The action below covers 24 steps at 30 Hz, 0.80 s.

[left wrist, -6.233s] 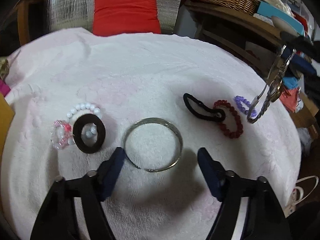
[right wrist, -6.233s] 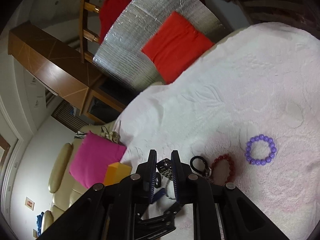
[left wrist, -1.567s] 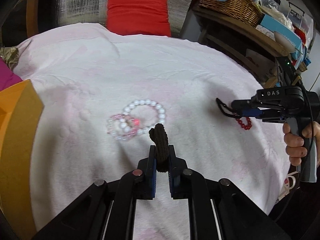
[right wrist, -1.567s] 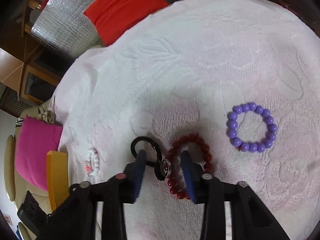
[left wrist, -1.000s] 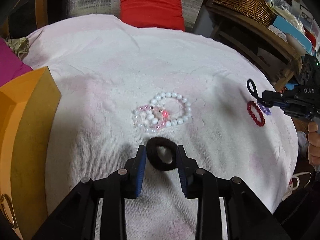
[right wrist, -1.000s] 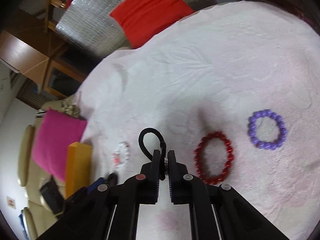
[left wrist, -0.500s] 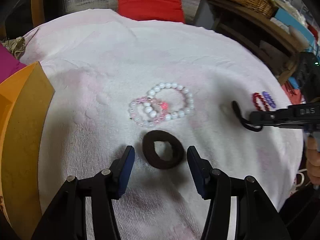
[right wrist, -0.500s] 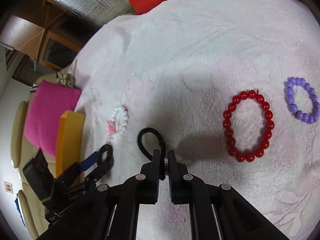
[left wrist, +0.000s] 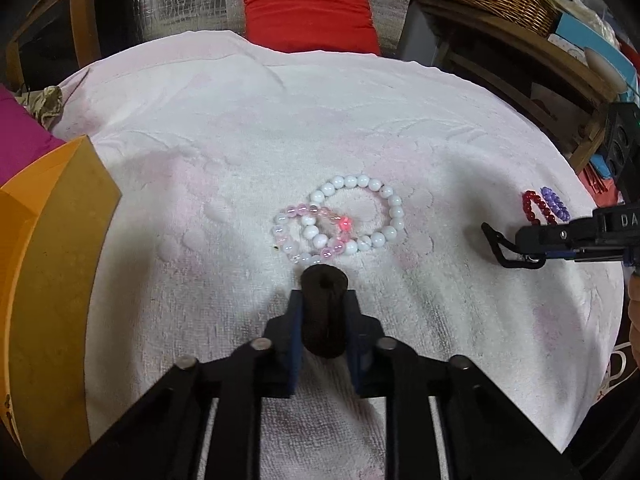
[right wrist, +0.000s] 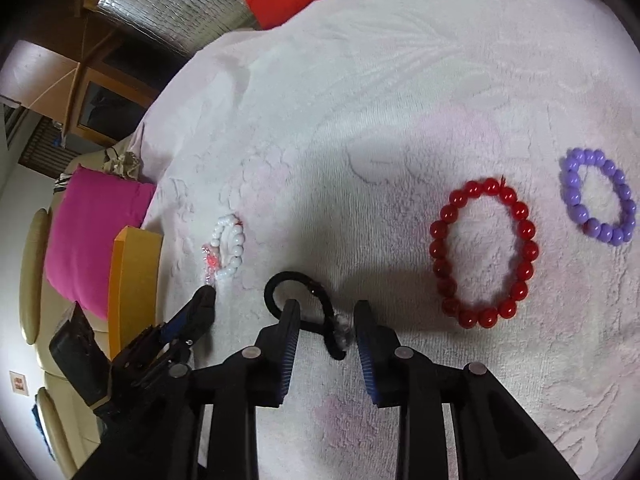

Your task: Organize jewelry

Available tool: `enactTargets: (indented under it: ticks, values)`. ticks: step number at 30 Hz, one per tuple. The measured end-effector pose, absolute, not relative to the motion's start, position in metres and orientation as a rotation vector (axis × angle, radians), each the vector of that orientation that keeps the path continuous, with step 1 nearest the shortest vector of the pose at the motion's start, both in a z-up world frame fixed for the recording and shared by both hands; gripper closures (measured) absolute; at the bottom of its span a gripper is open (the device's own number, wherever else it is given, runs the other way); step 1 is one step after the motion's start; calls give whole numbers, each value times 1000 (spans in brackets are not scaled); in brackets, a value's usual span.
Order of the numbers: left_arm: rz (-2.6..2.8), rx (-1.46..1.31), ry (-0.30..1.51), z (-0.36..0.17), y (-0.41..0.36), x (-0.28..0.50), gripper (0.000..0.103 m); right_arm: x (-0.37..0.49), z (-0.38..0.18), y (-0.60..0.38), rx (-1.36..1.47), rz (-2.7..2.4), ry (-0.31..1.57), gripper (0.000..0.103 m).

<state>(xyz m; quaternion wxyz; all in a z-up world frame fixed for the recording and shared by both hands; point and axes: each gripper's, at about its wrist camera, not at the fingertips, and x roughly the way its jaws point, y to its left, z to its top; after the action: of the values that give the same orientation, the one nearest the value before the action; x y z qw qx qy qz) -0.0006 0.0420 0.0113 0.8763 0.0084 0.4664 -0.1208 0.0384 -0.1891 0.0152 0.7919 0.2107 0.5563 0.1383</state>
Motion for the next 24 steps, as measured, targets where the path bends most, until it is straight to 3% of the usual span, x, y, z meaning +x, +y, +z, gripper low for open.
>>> enactTargets:
  ticks: [2,5,24]
  values:
    - [-247,14,970,12,43,-1,88,38,15,-184,414,283,1188,84]
    - [-227,21,950,19,46,-6,90,37,18,-182,405,282,1171,88]
    - [12,108,765,81,57,-49,90,28,43,-158,407,352,1067,89]
